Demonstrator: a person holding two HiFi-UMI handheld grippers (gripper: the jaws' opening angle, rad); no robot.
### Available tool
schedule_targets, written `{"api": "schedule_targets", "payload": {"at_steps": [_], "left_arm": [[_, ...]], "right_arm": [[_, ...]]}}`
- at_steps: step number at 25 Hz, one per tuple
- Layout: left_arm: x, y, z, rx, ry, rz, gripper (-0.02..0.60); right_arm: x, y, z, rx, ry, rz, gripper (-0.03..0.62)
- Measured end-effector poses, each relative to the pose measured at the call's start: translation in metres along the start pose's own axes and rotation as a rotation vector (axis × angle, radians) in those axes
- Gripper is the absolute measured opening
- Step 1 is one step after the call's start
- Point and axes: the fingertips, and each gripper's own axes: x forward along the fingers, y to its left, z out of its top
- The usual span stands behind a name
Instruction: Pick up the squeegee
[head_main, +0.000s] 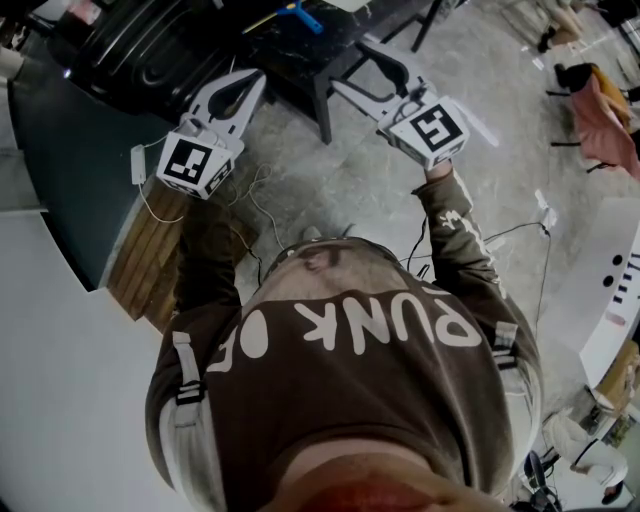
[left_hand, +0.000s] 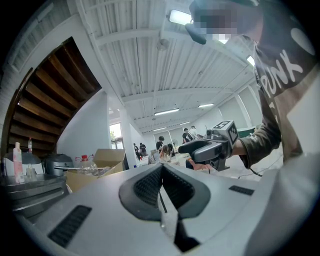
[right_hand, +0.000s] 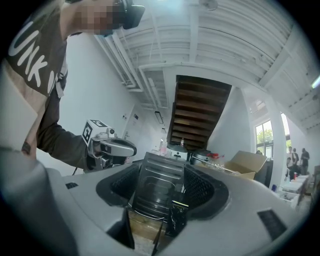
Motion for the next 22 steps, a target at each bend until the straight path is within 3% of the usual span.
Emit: {"api": "schedule_targets", "payload": {"at_steps": [22], "left_arm": [[-0.003,-0.005,0.0,-0.001,-0.001,0.0,0.002]], "right_arm": [[0.002,0.011,-0.012,0.011,0.042,0.038,0.574]]}}
